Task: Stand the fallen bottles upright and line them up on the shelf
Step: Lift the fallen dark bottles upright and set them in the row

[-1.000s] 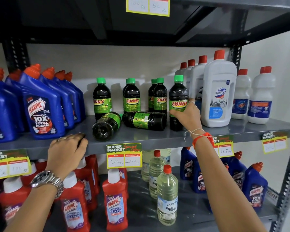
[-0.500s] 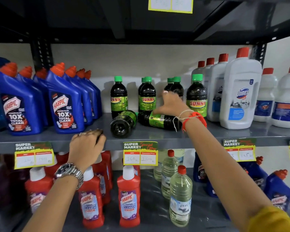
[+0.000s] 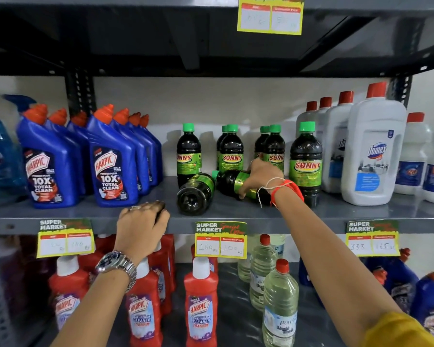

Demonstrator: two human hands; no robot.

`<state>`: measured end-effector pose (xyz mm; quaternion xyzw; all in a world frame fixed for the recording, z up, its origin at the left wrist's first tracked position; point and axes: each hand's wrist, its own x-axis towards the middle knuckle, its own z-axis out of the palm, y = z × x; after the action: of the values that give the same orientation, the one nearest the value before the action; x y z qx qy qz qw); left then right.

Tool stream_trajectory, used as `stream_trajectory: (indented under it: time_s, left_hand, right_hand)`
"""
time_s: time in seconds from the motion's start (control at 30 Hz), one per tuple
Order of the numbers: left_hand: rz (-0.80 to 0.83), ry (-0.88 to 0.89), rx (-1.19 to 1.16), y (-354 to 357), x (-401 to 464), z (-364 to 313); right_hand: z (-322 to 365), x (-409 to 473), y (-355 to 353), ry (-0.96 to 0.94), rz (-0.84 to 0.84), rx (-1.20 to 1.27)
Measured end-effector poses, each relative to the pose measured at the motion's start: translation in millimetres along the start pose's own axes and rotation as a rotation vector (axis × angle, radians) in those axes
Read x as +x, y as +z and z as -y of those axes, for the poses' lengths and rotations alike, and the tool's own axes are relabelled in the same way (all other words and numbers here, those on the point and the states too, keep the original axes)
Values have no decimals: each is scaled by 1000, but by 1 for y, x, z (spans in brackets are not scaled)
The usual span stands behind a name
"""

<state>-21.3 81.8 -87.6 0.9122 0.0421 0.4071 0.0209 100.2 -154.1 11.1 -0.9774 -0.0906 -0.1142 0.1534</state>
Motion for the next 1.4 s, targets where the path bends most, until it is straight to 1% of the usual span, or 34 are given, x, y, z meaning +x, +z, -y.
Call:
stream_trajectory:
  time_s: [0.2,0.37,0.47,0.57,0.63,0.77,0.97,1.1,1.17,1.3,1.33,1.4]
  left_hand:
    - [1,-7,-1,2,0,1]
    - [-20,-4,-28,3,0,1]
    - [-32,-10,-36,3,-1,0]
    - [-33,-11,-41,2,-1,-1]
    - [-38,-7,-43,2,-2,0]
    - [-45,-10,-42,1,1,0]
    - [-19,-7,-32,7,0,1]
    - [-26,-9,-34,6,-2,0]
    - [-32,-11,-41,5,-1,0]
    - [-42,-11,-39,6,-1,1]
    - [-42,-10,-37,6,-1,1]
    - [-40,-14,-32,6,-1,0]
  right_hand:
    - [-4,1,-16,-20,-269,411]
    - [4,-11,-35,-89,-394,743]
    - [11,-22,-33,-84,-438,897]
    - [15,-32,-21,-94,-423,1074]
    - [14,-37,-10,-113,-409,1133]
    - [10,-44,12,-122,-381,1146]
    - [3,-42,41,-51,-340,1241]
    - [3,-45,38,-54,-337,1175]
    - [3,-48,34,-93,-397,1097]
    - [9,-59,37,-118,-658,818]
    - [11,-62,38,-115,-691,740]
    - [12,-67,38,-88,-685,624]
